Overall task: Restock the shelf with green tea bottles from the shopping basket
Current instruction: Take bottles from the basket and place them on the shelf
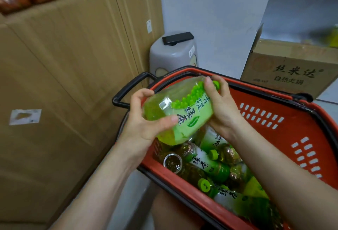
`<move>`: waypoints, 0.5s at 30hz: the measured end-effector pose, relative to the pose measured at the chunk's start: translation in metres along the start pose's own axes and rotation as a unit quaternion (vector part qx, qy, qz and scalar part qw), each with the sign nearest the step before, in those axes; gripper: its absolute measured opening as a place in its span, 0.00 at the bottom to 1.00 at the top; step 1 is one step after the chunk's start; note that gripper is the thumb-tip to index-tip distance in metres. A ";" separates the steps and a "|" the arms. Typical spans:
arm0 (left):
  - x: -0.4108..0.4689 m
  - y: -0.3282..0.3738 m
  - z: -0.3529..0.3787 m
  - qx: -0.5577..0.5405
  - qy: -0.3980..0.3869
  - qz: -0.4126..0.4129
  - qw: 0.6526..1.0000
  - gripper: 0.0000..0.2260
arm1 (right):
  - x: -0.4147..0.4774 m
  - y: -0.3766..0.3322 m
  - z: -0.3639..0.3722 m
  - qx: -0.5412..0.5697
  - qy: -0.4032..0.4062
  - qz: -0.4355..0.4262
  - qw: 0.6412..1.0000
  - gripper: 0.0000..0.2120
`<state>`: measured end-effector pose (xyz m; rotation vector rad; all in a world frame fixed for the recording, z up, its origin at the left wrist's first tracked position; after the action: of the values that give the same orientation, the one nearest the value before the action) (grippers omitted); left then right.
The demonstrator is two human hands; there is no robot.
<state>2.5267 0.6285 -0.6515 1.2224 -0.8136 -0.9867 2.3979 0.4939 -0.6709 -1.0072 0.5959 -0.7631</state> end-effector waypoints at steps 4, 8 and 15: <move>-0.003 0.021 -0.020 0.200 0.020 -0.029 0.979 0.36 | 0.004 -0.039 0.064 -0.233 -0.103 -0.122 0.959 0.42; -0.029 0.051 -0.056 0.194 0.123 0.018 0.973 0.31 | 0.010 -0.044 0.146 -0.247 -0.170 -0.153 0.942 0.29; -0.121 0.155 -0.172 0.225 0.404 0.130 0.877 0.29 | -0.017 -0.022 0.323 -0.280 -0.332 -0.179 0.883 0.39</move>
<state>2.6647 0.8128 -0.5277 1.6907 -0.5088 -0.0008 2.6222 0.6673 -0.5139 -1.8495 0.0067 -0.5068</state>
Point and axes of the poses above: each hand's wrist, its own x-axis towards the middle knuckle, its own z-axis out of the palm, y = z × x, the point moved 6 cm from there along x, towards the middle knuckle, and after that the axes turned 5 degrees about -y, right-handed, at the moved point
